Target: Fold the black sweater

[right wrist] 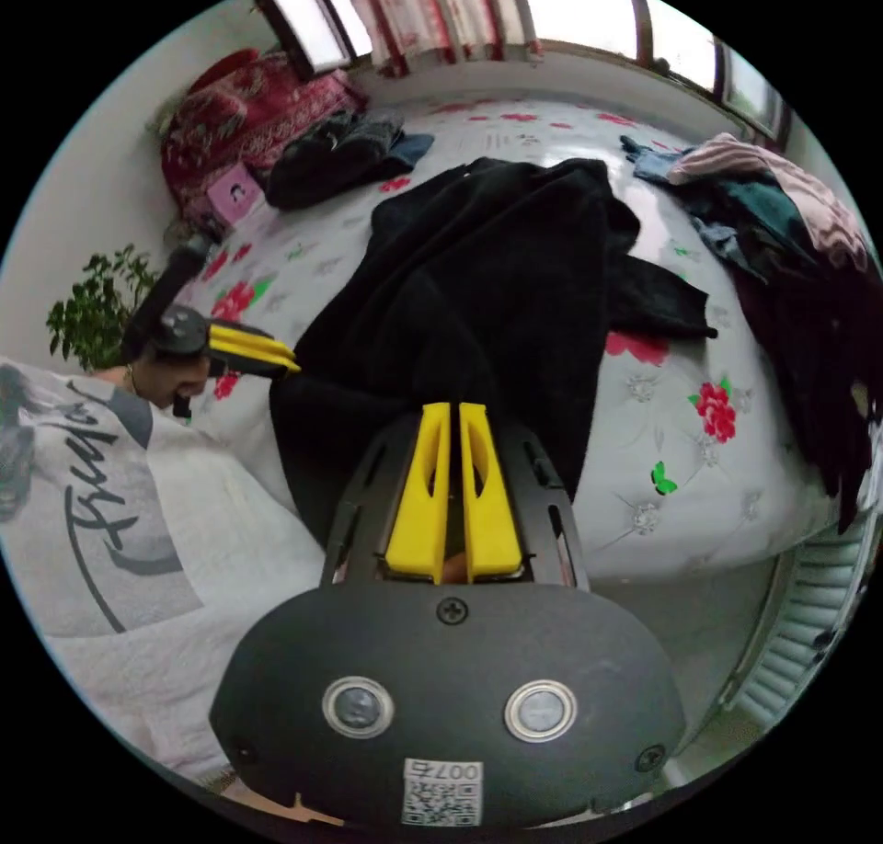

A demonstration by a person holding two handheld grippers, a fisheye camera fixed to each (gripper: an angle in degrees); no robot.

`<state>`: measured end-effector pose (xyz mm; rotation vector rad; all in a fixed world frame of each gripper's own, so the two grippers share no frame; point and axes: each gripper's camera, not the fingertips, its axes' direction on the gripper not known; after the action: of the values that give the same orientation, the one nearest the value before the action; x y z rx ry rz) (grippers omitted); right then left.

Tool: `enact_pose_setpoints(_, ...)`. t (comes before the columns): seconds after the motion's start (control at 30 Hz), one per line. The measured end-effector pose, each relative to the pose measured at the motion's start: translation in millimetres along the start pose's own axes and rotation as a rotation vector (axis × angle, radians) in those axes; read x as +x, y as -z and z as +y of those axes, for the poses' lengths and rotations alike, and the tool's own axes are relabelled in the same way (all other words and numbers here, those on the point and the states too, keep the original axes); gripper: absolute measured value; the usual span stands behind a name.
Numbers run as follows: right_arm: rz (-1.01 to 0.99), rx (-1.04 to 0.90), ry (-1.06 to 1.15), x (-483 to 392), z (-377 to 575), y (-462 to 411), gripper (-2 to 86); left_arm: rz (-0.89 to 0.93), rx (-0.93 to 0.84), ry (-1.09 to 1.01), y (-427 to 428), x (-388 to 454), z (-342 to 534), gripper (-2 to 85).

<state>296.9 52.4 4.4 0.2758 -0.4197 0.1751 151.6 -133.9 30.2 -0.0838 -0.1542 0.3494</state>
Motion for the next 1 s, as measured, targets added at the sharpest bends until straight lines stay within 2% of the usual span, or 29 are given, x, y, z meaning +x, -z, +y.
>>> enact_pose_setpoints(0.1,0.023,0.0,-0.025,13.5,3.1,5.0,5.0,-0.016,-0.001,-0.012,-1.8,5.8,-1.6,6.3)
enact_pose_setpoints(0.2,-0.007,-0.092,-0.026,18.7,3.5,-9.0,8.9,-0.015,-0.001,-0.01,-2.3,8.2,-2.2,6.2)
enact_pose_setpoints(0.27,0.048,-0.151,-0.021,21.9,7.5,-20.4,10.3,-0.016,0.001,-0.013,-2.8,9.5,-2.0,6.1)
enact_pose_setpoints(0.4,0.07,-0.262,-0.099,44.2,16.2,-50.2,10.8,-0.054,0.016,-0.08,-6.6,18.9,-0.9,4.9)
enact_pose_setpoints(0.5,0.08,-0.249,-0.062,40.7,13.5,-47.3,8.3,-0.071,0.022,-0.143,-6.6,22.3,0.9,2.2)
enact_pose_setpoints(0.6,0.025,-0.255,-0.009,30.8,2.4,-32.8,4.6,-0.027,0.038,-0.101,3.5,9.0,9.7,-0.1)
enact_pose_setpoints(0.73,-0.28,-0.149,0.175,4.5,-2.5,22.8,2.9,-0.038,0.156,-0.042,42.3,-18.6,54.9,-0.9)
enact_pose_setpoints(0.83,-0.397,-0.204,0.339,-15.9,0.9,44.9,3.5,-0.054,0.197,0.029,60.9,-45.1,97.8,-1.0)
enact_pose_setpoints(0.9,-0.391,-0.281,0.392,-20.9,3.3,44.9,4.4,-0.038,0.213,0.09,66.5,-62.8,123.1,-0.9)
enact_pose_setpoints(1.0,-0.242,-0.276,0.312,-5.2,4.8,38.5,7.6,0.038,0.226,0.214,64.3,-88.7,156.1,-0.9)
